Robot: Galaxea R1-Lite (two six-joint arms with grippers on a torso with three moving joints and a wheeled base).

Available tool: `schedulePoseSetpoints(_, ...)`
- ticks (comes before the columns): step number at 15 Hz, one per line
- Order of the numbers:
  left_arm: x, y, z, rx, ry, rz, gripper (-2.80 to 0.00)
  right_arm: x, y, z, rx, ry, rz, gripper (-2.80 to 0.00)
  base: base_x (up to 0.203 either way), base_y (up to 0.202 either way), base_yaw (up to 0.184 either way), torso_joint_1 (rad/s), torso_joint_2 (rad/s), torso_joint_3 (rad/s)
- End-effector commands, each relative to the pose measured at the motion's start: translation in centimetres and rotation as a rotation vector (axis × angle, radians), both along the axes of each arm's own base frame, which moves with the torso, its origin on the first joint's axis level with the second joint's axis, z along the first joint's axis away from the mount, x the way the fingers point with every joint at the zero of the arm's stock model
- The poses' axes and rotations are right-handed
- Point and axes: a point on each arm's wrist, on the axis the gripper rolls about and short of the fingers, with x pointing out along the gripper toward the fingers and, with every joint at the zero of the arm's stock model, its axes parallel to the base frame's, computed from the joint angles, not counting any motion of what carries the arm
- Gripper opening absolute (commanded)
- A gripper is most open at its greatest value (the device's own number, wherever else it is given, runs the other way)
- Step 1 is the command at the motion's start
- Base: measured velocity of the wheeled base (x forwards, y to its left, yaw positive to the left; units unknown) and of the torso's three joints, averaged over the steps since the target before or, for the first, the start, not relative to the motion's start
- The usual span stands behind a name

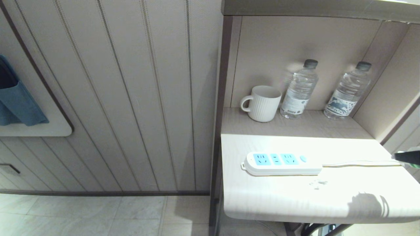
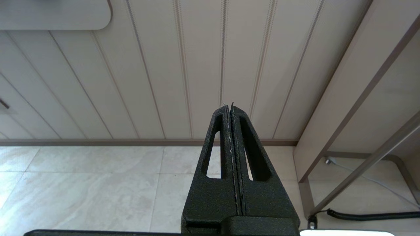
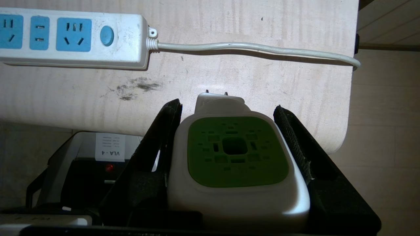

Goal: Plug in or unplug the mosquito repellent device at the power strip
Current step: Insert the plug into the socket

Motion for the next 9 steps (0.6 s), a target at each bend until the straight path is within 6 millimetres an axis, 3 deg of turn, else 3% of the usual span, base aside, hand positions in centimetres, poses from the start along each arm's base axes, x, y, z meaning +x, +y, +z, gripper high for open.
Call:
schedulePoseSetpoints(1,0.01,0.0,0.01,0.0,0.001,0.0,-2.8,0.53,0.15,-0.83,-0.003,0.046,0.009,-2.8,0.0,0.0,0.0,0.0,0.0,0.0)
schedulePoseSetpoints(9,0.0,0.0,0.0,0.0,0.0,0.0,-2.8,-0.06,0.33,-1.42,0.007,0.137,0.049,-2.8,0.0,0.0,0.0,0.0,0.0,0.0)
